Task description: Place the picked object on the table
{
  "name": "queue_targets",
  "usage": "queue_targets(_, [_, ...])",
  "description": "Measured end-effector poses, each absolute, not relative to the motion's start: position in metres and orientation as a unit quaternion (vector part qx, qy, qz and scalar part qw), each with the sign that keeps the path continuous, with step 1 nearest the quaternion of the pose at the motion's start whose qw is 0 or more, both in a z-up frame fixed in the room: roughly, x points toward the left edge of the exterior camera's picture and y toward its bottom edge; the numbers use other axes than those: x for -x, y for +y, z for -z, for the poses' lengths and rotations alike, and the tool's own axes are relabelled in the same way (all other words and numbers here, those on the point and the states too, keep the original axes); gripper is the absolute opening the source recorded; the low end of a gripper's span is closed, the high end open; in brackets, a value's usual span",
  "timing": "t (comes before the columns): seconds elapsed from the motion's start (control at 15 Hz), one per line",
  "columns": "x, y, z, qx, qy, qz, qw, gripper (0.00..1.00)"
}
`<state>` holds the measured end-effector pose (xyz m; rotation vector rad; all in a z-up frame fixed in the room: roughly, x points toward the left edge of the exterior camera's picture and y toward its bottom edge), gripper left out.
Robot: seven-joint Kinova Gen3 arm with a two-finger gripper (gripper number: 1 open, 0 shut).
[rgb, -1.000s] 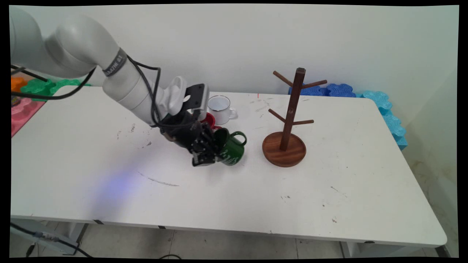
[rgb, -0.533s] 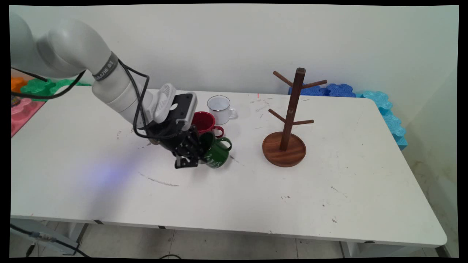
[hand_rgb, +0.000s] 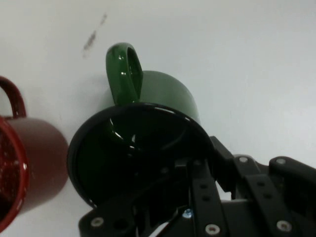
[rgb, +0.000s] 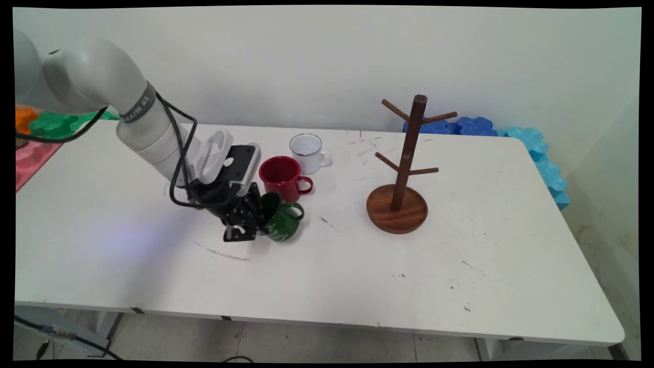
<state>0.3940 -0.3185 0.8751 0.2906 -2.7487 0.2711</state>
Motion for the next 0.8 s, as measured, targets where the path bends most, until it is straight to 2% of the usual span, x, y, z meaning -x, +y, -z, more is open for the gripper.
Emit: queue_targets(0.8, [-0.408,-0.314,-0.864,-0.093,-0.981,-0.092,0.142,0.00])
